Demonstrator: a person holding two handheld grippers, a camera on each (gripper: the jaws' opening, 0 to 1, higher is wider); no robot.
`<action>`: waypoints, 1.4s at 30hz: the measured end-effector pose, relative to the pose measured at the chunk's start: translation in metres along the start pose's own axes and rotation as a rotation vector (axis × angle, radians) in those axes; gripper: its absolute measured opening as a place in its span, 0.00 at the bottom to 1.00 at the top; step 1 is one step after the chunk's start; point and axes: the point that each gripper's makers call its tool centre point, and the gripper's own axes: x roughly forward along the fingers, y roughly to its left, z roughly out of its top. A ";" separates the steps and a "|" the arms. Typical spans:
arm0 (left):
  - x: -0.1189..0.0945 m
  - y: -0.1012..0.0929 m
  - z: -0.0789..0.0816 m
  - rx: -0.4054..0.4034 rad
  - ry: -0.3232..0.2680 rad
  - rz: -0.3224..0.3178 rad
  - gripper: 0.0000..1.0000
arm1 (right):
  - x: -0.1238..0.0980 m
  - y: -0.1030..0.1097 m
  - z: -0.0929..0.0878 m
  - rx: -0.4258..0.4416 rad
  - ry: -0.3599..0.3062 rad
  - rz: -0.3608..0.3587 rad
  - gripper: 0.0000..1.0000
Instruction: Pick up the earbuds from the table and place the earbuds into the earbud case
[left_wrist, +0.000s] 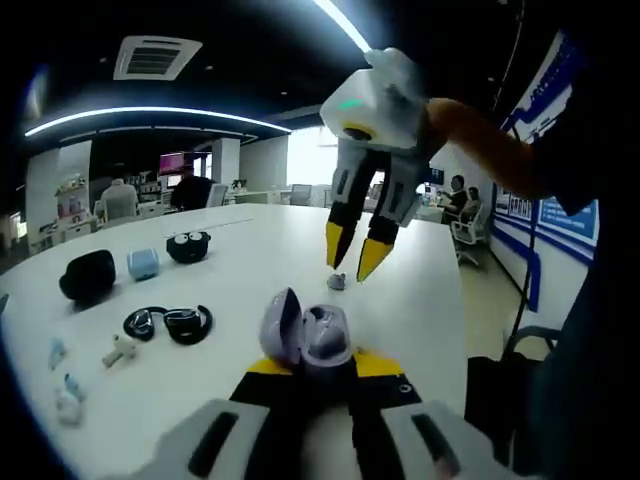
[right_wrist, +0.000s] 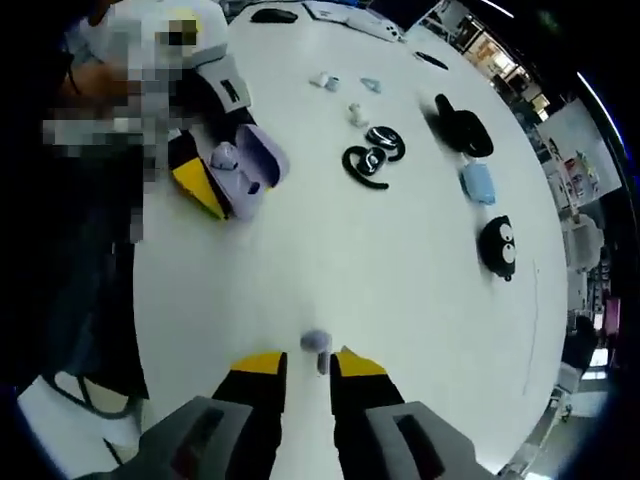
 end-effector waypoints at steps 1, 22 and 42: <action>0.000 0.000 0.000 0.001 0.000 0.001 0.19 | 0.002 -0.001 0.000 0.002 0.007 0.000 0.16; 0.000 0.000 -0.001 0.010 -0.001 0.003 0.19 | 0.013 -0.001 0.004 -0.024 0.122 0.081 0.12; -0.001 0.000 0.000 0.011 0.000 0.004 0.19 | -0.024 -0.007 0.029 0.132 -0.259 -0.005 0.11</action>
